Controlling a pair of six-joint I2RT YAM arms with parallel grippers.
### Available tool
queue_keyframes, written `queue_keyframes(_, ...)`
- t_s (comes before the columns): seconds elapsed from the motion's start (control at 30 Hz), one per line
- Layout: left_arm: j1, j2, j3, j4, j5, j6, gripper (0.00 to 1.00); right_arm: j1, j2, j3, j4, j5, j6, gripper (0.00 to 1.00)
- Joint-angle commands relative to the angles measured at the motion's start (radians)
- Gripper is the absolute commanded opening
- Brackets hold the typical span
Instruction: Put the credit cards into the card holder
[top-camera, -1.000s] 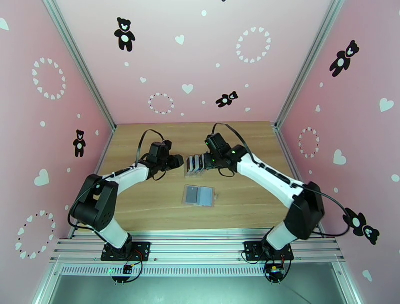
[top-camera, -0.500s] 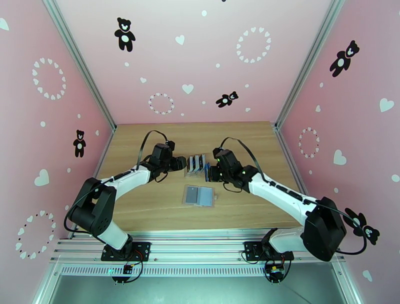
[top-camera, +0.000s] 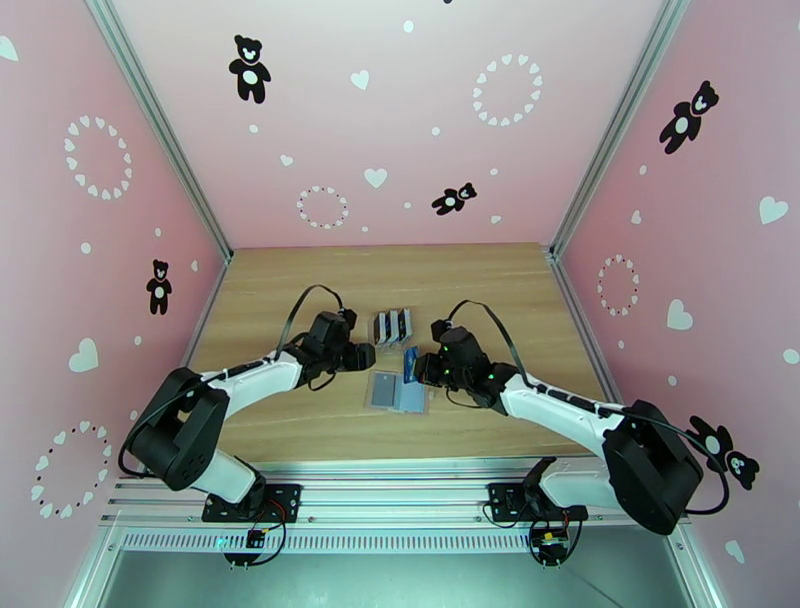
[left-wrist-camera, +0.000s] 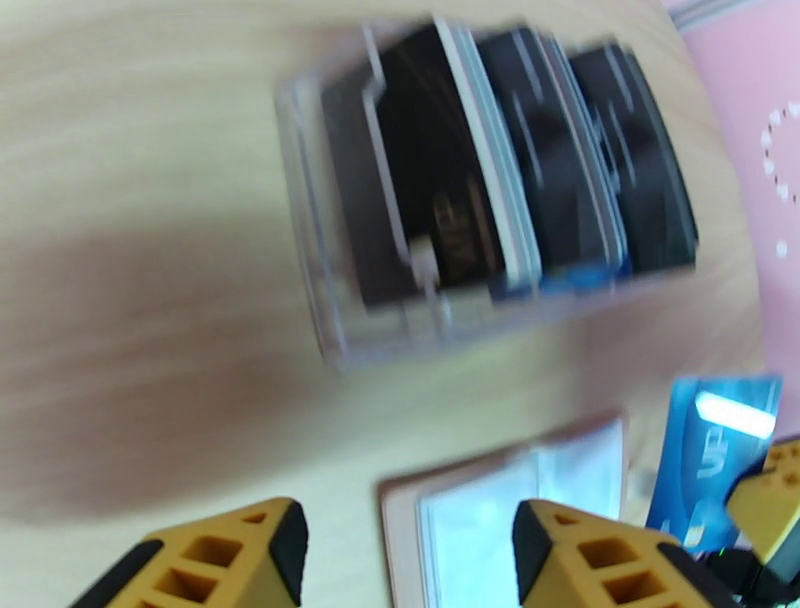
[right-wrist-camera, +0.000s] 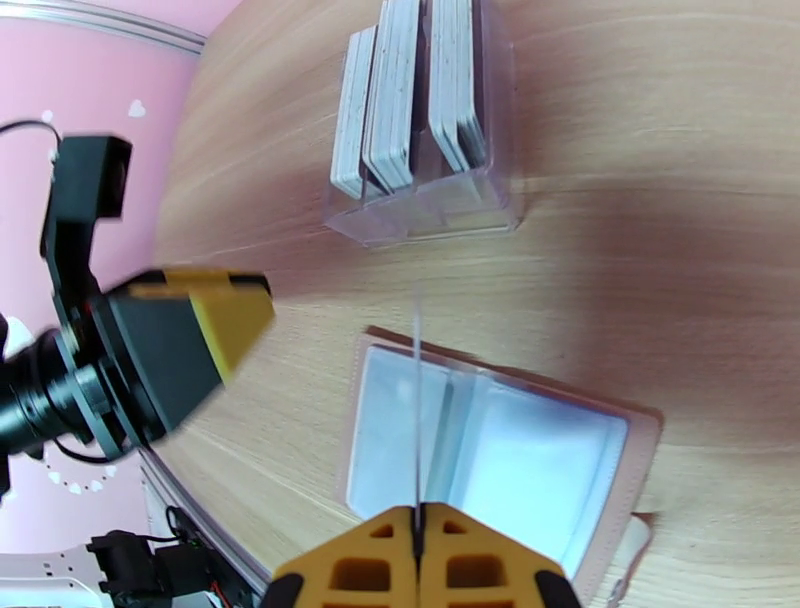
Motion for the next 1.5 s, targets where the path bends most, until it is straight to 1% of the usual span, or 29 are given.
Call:
queue_keyframes(0.0,-0.04,-0.019,-0.053,-0.01,0.002,0.038,0.61,0.018,-0.046,-0.058,0.101,0.017,0.073,0.03)
queue_keyframes(0.1,-0.057,-0.001,-0.065,-0.008,0.033,0.038,0.61,0.045,-0.047,-0.095,0.15,0.031,0.11,0.03)
queue_keyframes(0.3,-0.064,0.017,-0.031,-0.069,0.013,0.087,0.61,0.112,-0.017,-0.133,0.222,0.068,0.157,0.03)
queue_keyframes(0.43,-0.063,0.032,-0.028,-0.054,0.045,0.079,0.6,0.142,0.008,-0.153,0.255,0.099,0.179,0.04)
queue_keyframes(0.73,-0.064,0.063,-0.02,-0.048,0.07,0.074,0.56,0.151,0.021,-0.201,0.314,0.118,0.205,0.04)
queue_keyframes(0.97,-0.066,0.088,-0.017,-0.034,0.095,0.067,0.55,0.151,0.039,-0.228,0.353,0.115,0.217,0.04)
queue_keyframes(1.23,-0.074,0.11,-0.005,-0.041,0.083,0.068,0.55,0.151,0.083,-0.244,0.409,0.104,0.226,0.04)
queue_keyframes(1.47,-0.074,0.136,0.009,-0.066,0.058,0.07,0.49,0.151,0.106,-0.248,0.435,0.101,0.229,0.04)
